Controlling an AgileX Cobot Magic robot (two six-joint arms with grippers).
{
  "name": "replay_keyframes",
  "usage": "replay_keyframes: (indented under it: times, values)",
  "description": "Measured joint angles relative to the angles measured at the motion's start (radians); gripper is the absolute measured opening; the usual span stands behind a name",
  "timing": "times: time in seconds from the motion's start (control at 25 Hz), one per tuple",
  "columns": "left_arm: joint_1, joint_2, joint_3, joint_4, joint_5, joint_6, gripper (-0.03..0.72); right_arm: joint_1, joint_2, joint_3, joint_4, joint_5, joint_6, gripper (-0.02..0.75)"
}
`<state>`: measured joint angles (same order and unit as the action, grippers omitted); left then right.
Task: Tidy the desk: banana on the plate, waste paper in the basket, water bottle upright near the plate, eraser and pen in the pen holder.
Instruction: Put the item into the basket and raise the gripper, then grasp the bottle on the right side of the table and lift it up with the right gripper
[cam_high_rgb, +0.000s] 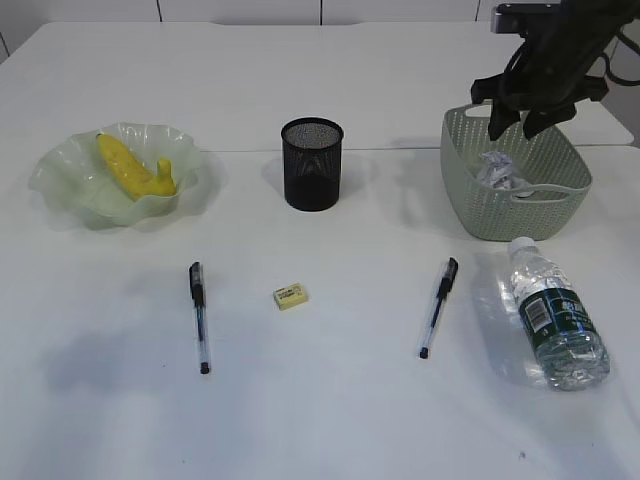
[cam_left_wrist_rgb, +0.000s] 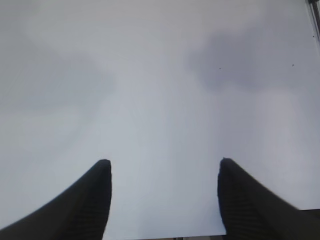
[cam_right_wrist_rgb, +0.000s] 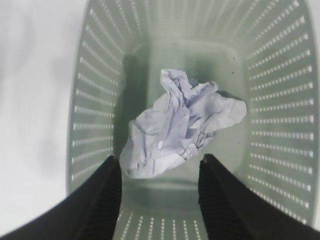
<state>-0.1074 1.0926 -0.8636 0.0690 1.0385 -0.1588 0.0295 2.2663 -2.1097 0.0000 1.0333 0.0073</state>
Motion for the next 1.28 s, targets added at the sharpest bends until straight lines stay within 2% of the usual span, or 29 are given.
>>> replay_keyframes:
  times: [0.32,0.56,0.72,1.04,1.28]
  values:
    - [0.0,0.0,0.0,0.0,-0.009,0.0,0.464,0.0,-0.101,-0.044,0.0,0.184,0.0,0.38]
    - [0.0,0.0,0.0,0.0,-0.03,0.0,0.465,0.0,-0.227,-0.031,0.0,0.207,0.002,0.38]
    - [0.0,0.0,0.0,0.0,-0.03,0.0,0.464,0.0,-0.32,0.081,0.013,0.209,0.0,0.38]
    - [0.0,0.0,0.0,-0.003,-0.031,0.0,0.463,0.0,-0.513,0.42,0.015,0.212,-0.043,0.38]
    - [0.0,0.0,0.0,-0.015,-0.031,0.0,0.463,0.009,-0.547,0.599,0.019,0.21,-0.061,0.381]
